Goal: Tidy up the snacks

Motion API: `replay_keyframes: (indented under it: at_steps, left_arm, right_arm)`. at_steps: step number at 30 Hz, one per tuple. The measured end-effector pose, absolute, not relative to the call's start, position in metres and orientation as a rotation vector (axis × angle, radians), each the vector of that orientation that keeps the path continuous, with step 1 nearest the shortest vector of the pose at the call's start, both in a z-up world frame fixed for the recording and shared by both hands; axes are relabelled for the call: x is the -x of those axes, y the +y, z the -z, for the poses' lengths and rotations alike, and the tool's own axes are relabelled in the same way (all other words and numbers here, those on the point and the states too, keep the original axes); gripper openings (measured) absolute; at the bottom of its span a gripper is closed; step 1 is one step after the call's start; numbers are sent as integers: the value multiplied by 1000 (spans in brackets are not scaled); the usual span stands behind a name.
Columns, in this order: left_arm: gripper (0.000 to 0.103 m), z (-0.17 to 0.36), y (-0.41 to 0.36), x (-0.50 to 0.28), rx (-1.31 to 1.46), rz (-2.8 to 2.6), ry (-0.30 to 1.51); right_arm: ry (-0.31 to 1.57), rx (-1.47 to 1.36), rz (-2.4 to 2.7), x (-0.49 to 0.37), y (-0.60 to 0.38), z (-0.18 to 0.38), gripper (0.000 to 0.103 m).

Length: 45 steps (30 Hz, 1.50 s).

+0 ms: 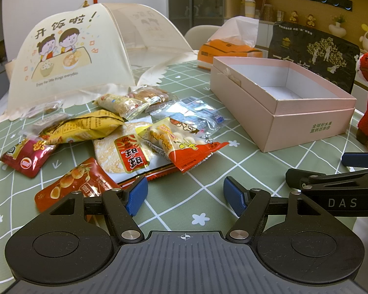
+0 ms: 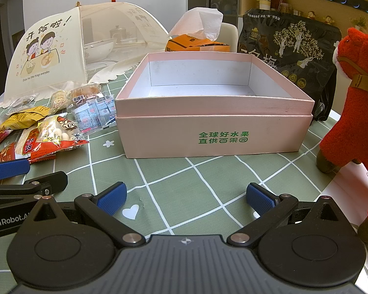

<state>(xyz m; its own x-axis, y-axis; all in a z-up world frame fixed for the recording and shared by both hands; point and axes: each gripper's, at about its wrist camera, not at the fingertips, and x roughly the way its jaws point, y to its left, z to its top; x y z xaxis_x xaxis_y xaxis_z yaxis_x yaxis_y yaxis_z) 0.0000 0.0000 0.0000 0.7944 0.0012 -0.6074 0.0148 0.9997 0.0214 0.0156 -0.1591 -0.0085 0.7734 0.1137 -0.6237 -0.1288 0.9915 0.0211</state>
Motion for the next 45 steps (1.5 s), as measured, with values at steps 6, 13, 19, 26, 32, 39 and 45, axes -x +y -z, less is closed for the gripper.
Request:
replay_keyframes:
  at_steps: [6, 13, 19, 26, 32, 39, 45]
  left_arm:
    - [75, 0, 0, 0, -25, 7, 653]
    - [75, 0, 0, 0, -25, 7, 653]
    - [75, 0, 0, 0, -26, 7, 653]
    - [75, 0, 0, 0, -23, 8, 652]
    - [70, -21, 27, 10, 100, -13, 649]
    - [70, -93, 154, -35, 406, -227, 582]
    - [69, -69, 282, -126, 872, -428, 779]
  right_arm:
    - [674, 23, -131, -16, -159, 9, 103]
    - [674, 20, -133, -16, -160, 8, 103]
    - [749, 42, -172, -19, -165, 0, 103]
    - [839, 40, -159, -24, -163, -5, 103]
    - [975, 80, -200, -38, -149, -14, 101]
    - [869, 167, -374, -23, -119, -65, 89]
    - [782, 234, -450, -24, -112, -98, 89]
